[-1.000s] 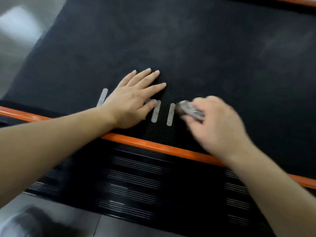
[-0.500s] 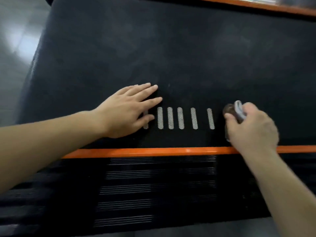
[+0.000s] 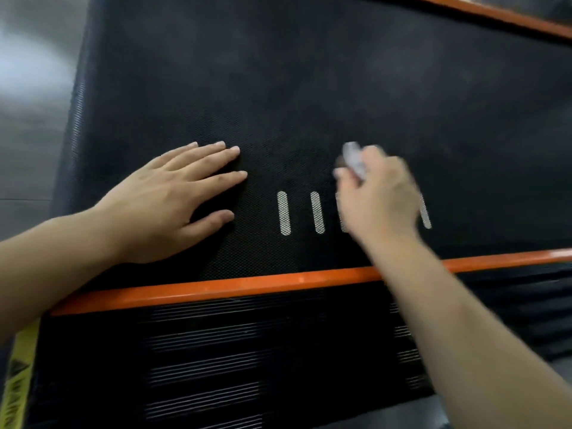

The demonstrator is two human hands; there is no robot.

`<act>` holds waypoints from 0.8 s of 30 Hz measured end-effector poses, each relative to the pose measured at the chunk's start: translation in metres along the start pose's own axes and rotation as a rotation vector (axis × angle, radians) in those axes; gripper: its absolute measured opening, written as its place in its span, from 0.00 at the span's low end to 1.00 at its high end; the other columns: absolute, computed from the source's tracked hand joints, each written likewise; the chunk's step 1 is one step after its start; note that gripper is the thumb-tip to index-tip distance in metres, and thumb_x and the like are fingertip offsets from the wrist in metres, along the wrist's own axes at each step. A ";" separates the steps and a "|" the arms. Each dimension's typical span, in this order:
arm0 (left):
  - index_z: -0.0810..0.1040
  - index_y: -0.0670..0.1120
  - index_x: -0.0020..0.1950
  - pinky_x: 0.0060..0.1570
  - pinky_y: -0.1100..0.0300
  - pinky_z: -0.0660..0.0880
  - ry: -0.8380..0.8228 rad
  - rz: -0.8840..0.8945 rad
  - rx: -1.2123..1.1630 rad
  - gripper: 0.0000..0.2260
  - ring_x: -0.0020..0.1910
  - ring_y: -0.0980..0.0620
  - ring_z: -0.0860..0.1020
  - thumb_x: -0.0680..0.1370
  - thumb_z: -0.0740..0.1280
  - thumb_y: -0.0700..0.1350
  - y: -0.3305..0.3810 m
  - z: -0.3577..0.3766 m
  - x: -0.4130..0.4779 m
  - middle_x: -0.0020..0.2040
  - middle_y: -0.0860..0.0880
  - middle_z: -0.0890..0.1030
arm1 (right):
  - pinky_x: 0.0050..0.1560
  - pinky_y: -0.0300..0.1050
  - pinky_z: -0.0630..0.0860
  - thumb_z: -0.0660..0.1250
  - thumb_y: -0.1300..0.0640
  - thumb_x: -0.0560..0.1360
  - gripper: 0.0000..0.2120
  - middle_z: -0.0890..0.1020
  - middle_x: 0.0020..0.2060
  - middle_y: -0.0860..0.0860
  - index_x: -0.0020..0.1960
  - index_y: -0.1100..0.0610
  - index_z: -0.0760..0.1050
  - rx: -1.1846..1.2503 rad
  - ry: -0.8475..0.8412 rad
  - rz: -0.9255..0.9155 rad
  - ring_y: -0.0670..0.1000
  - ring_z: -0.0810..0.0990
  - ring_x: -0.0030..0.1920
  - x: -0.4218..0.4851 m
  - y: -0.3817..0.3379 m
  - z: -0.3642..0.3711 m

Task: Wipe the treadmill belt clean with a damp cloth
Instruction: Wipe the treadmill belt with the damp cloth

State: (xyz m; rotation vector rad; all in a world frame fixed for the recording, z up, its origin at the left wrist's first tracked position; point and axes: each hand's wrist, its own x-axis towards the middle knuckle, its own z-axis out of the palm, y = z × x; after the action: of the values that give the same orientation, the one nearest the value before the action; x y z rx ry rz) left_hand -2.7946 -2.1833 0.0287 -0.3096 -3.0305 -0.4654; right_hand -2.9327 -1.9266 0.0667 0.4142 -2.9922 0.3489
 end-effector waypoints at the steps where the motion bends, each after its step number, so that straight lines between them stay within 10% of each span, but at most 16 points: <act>1: 0.68 0.53 0.78 0.80 0.56 0.47 0.022 -0.005 -0.001 0.29 0.81 0.52 0.55 0.81 0.52 0.64 0.000 0.000 0.000 0.81 0.51 0.61 | 0.42 0.48 0.63 0.67 0.46 0.77 0.11 0.75 0.45 0.55 0.51 0.53 0.73 0.061 -0.028 -0.151 0.60 0.77 0.47 -0.018 -0.019 0.004; 4: 0.72 0.51 0.76 0.79 0.58 0.48 0.063 -0.002 -0.036 0.27 0.80 0.52 0.58 0.80 0.55 0.62 0.000 0.000 -0.001 0.80 0.50 0.64 | 0.40 0.48 0.66 0.69 0.47 0.75 0.12 0.70 0.40 0.50 0.42 0.48 0.66 0.140 -0.129 -0.339 0.59 0.75 0.43 -0.029 -0.014 -0.002; 9: 0.75 0.48 0.73 0.79 0.51 0.56 0.101 0.001 -0.085 0.26 0.79 0.51 0.61 0.80 0.57 0.60 -0.002 0.002 -0.002 0.78 0.49 0.67 | 0.41 0.47 0.61 0.66 0.46 0.78 0.11 0.77 0.45 0.58 0.46 0.52 0.68 0.070 0.015 0.060 0.65 0.77 0.48 0.014 0.002 -0.003; 14: 0.76 0.46 0.72 0.76 0.45 0.62 0.078 0.033 -0.088 0.26 0.78 0.47 0.64 0.80 0.57 0.58 -0.010 -0.002 -0.004 0.77 0.46 0.69 | 0.40 0.48 0.69 0.68 0.43 0.75 0.17 0.71 0.39 0.49 0.39 0.47 0.62 0.280 -0.158 -0.314 0.58 0.76 0.42 -0.055 -0.084 0.013; 21: 0.70 0.52 0.77 0.79 0.49 0.54 0.042 -0.016 -0.041 0.29 0.81 0.50 0.56 0.81 0.52 0.64 -0.035 -0.015 -0.043 0.81 0.50 0.62 | 0.42 0.51 0.70 0.66 0.43 0.76 0.20 0.75 0.36 0.52 0.37 0.55 0.63 0.177 -0.057 0.078 0.61 0.76 0.42 -0.038 -0.009 -0.017; 24: 0.71 0.51 0.77 0.79 0.48 0.54 0.045 -0.028 -0.048 0.29 0.81 0.50 0.57 0.81 0.53 0.64 -0.036 -0.016 -0.047 0.80 0.49 0.63 | 0.39 0.49 0.66 0.66 0.42 0.76 0.21 0.74 0.35 0.51 0.35 0.53 0.61 0.213 -0.104 -0.024 0.55 0.73 0.38 -0.066 -0.038 -0.006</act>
State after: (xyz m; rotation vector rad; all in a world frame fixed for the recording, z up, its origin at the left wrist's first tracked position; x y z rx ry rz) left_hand -2.7553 -2.2309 0.0296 -0.2556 -2.9869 -0.5395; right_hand -2.8587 -1.9444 0.0716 0.5018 -3.0579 0.6667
